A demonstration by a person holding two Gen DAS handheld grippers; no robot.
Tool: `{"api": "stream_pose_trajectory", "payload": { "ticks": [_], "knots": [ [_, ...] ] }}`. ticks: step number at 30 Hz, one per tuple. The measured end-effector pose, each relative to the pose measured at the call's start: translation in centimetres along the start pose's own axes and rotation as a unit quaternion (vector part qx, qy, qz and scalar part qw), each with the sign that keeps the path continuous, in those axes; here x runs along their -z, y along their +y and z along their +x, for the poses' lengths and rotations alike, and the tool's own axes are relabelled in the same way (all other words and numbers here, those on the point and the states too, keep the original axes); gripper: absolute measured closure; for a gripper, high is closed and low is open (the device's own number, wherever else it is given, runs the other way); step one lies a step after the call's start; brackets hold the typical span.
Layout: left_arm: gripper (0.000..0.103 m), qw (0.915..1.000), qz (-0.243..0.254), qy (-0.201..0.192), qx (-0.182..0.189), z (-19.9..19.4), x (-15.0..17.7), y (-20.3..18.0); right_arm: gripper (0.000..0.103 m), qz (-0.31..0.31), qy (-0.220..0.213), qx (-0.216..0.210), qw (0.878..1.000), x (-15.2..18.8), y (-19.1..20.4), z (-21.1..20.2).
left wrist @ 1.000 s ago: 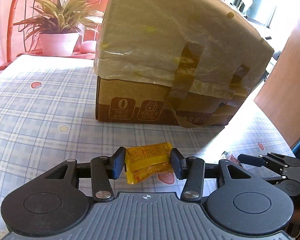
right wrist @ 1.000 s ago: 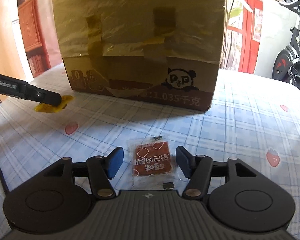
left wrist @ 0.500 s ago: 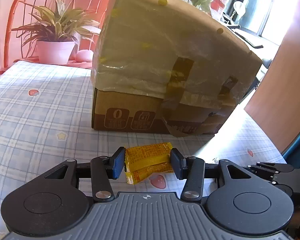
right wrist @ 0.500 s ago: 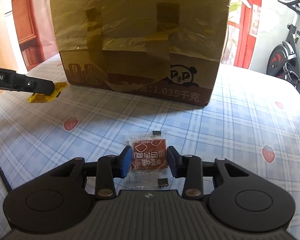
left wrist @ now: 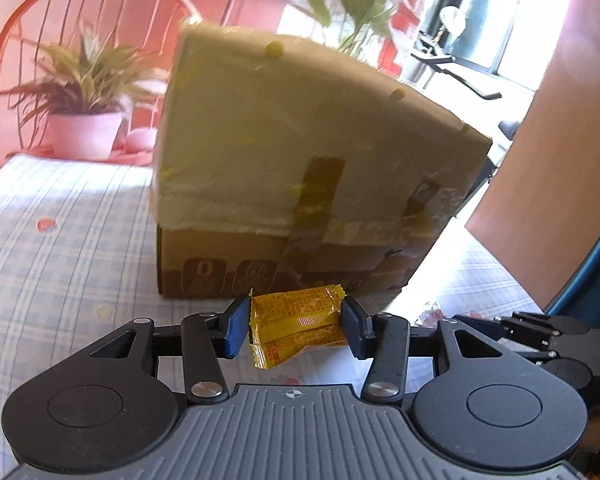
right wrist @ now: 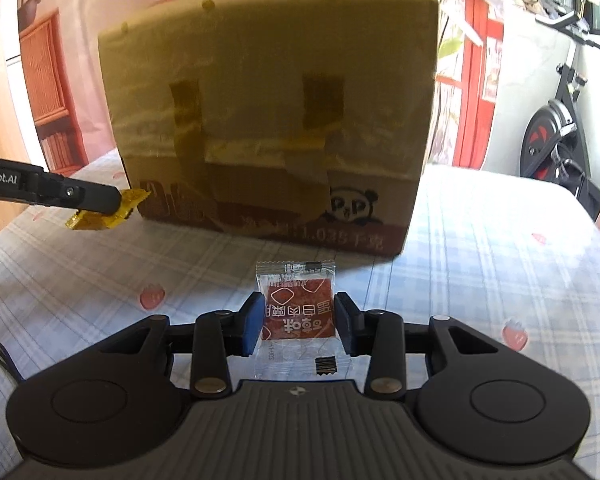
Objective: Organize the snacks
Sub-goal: 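Lift both snacks over the box and open both tools to drop them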
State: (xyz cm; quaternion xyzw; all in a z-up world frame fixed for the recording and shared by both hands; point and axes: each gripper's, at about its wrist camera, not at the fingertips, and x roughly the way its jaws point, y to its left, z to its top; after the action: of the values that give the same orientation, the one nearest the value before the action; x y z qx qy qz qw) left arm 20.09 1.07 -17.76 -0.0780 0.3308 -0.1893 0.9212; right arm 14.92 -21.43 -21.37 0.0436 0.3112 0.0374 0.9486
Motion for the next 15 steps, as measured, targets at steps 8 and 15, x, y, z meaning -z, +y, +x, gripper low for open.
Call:
{"api": "stream_pose_trajectory", "payload": {
  "ticks": [8, 15],
  "knots": [
    [0.052, 0.9992, 0.021, -0.032, 0.005, -1.0, -2.4, -0.9, 0.063, 0.006, -0.049, 0.012, 0.999, -2.3, -0.5, -2.8],
    [0.052, 0.9967, 0.037, -0.072, 0.008, -2.7, -5.0, -2.0, 0.063, -0.002, -0.106, 0.010, 0.994, -5.8, -0.9, -5.6]
  ]
}}
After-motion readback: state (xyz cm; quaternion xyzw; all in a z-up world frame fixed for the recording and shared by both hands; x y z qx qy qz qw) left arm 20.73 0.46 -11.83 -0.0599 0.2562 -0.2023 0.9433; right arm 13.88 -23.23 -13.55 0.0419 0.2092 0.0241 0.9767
